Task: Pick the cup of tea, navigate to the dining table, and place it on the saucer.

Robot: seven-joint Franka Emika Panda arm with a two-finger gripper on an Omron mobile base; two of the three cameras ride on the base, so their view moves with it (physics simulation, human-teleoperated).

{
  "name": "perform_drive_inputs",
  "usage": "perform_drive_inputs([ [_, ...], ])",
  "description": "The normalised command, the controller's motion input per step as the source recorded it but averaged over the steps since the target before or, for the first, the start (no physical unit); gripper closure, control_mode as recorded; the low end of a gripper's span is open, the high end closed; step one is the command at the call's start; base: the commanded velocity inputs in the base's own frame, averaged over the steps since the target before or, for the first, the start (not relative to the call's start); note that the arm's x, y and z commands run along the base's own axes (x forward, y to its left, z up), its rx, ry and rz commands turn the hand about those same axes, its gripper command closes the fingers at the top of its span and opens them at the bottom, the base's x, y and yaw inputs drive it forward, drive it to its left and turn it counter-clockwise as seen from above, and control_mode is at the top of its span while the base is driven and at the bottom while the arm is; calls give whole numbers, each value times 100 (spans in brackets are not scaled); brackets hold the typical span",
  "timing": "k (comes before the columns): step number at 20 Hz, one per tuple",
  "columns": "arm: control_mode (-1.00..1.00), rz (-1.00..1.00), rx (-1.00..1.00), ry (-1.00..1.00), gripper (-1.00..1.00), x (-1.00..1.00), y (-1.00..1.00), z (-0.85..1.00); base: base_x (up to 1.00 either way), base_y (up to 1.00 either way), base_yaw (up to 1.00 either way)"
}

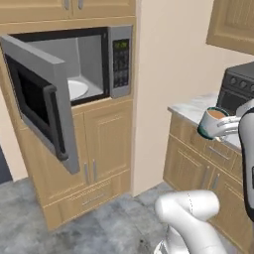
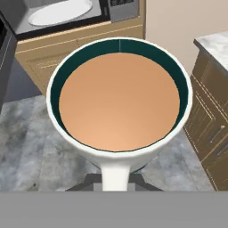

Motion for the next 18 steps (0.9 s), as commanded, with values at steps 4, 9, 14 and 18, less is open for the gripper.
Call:
perform_drive_inputs([
  [4, 100, 0, 0, 0, 100, 0, 0, 0, -39, -14, -60],
  [9, 100, 0, 0, 0, 100, 0, 0, 0, -40, -13, -60],
  [14, 100, 0, 0, 0, 100, 0, 0, 0, -42, -11, -60],
  [18, 100, 0, 0, 0, 100, 0, 0, 0, -46, -3, -65],
])
